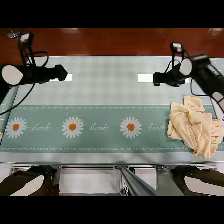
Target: Fold the shirts.
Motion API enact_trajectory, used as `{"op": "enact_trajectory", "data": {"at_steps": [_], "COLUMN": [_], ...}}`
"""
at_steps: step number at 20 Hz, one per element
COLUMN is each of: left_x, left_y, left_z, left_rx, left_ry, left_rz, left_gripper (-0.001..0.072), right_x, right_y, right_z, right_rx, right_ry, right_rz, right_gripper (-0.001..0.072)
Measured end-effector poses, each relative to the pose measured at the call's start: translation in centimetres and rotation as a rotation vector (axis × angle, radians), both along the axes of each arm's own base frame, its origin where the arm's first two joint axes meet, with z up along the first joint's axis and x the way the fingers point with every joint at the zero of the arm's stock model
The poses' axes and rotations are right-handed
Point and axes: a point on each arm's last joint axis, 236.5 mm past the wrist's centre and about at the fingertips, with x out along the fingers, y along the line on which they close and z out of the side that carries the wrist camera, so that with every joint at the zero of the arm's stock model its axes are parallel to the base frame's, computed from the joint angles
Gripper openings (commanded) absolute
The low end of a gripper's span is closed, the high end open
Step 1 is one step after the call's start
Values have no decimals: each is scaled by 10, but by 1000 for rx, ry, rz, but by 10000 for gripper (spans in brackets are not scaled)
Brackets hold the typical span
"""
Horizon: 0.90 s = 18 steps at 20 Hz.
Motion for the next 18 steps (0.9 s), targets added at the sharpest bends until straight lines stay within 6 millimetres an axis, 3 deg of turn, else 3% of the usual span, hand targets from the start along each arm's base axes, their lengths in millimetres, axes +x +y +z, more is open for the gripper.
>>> {"op": "enact_trajectory", "data": {"at_steps": [2, 4, 6, 7, 9, 11, 13, 15, 18], "left_x": [-9, -29, -59, -78, -114, -146, -168, -182, -188], "left_y": [4, 9, 13, 14, 13, 13, 13, 14, 12], "left_z": [16, 26, 27, 23, 6, -22, -53, -78, -100], "left_rx": [31, 74, 97, 102, 85, 56, 24, 3, -20], "left_ry": [12, 41, 67, 87, 115, 155, 203, 249, 287], "left_rz": [-36, -88, -123, -137, -147, -127, -93, -69, -47], "left_gripper": [708, 708, 708, 708, 708, 707, 707, 707, 707], "right_x": [-10, -35, -76, -99, -154, -205, -243, -264, -270], "right_y": [-29, -68, -109, -127, -155, -170, -179, -185, -185], "right_z": [42, 84, 106, 108, 89, 52, 10, -23, -61], "right_rx": [-115, -217, -261, -267, -270, -248, -218, -178, -89], "right_ry": [-27, -52, -55, -51, -11, 48, 110, 156, 212], "right_rz": [-8, -61, -168, -227, -337, -431, -530, -610, -669], "right_gripper": [630, 629, 628, 628, 628, 628, 628, 628, 628]}}
